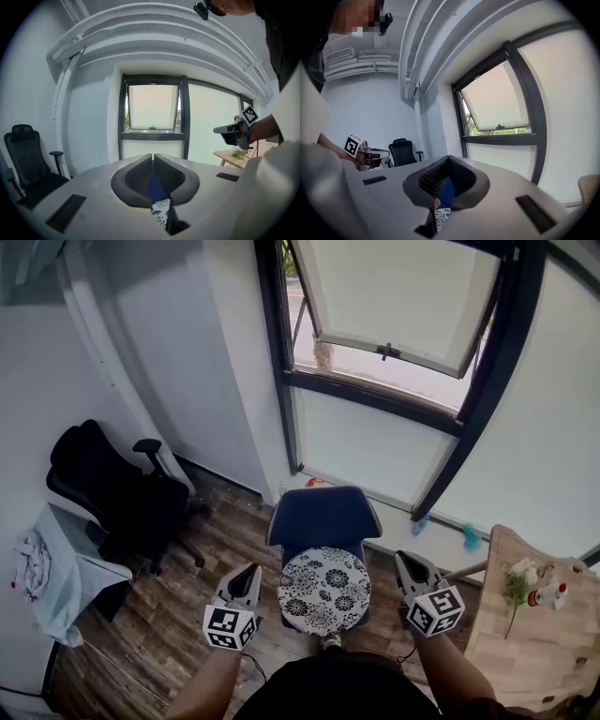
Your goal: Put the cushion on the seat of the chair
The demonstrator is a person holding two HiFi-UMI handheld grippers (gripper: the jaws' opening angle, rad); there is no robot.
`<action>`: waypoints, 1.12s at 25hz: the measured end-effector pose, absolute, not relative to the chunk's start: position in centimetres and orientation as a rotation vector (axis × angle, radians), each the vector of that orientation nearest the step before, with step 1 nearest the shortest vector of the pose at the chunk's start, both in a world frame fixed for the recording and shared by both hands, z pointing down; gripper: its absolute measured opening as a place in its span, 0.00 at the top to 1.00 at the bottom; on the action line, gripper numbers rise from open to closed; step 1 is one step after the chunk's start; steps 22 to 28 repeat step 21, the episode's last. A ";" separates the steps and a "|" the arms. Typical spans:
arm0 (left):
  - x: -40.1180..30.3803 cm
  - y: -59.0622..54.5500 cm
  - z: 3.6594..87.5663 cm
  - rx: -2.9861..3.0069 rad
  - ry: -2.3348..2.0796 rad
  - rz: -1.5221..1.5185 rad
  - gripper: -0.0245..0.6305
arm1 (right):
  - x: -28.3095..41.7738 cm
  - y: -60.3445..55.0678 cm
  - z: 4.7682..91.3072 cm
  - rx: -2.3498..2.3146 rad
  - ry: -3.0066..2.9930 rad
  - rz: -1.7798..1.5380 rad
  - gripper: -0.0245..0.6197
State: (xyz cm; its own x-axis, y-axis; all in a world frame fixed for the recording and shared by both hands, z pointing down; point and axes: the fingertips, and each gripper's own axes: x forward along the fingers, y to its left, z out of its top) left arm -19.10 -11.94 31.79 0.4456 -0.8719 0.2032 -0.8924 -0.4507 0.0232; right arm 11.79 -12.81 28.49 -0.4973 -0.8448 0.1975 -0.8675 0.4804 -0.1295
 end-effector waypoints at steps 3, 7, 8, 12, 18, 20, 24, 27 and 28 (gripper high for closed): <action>-18.6 -12.3 31.6 2.578 -1.558 0.239 0.94 | 12.2 -12.9 28.4 1.523 -2.602 0.320 0.92; -18.3 -12.5 32.0 2.584 -1.547 0.248 0.94 | 12.2 -13.2 28.2 1.536 -2.604 0.325 0.92; -18.4 -12.5 32.1 2.583 -1.549 0.250 0.94 | 12.1 -13.3 28.2 1.536 -2.606 0.327 0.92; -19.1 -12.9 31.8 2.576 -1.573 0.254 0.94 | 11.8 -13.2 28.5 1.521 -2.613 0.330 0.92; -19.6 -13.1 31.1 2.577 -1.584 0.239 0.94 | 11.4 -13.7 28.4 1.523 -2.620 0.332 0.92; -19.7 -13.0 31.1 2.575 -1.584 0.235 0.94 | 11.1 -13.9 28.1 1.516 -2.627 0.320 0.92; -19.7 -13.0 31.0 2.574 -1.584 0.233 0.94 | 11.0 -14.1 27.9 1.512 -2.631 0.313 0.92; -19.7 -13.0 31.0 2.574 -1.584 0.233 0.94 | 11.0 -14.1 27.9 1.512 -2.631 0.313 0.92; -19.7 -13.0 31.0 2.574 -1.584 0.233 0.94 | 11.0 -14.1 27.9 1.512 -2.631 0.313 0.92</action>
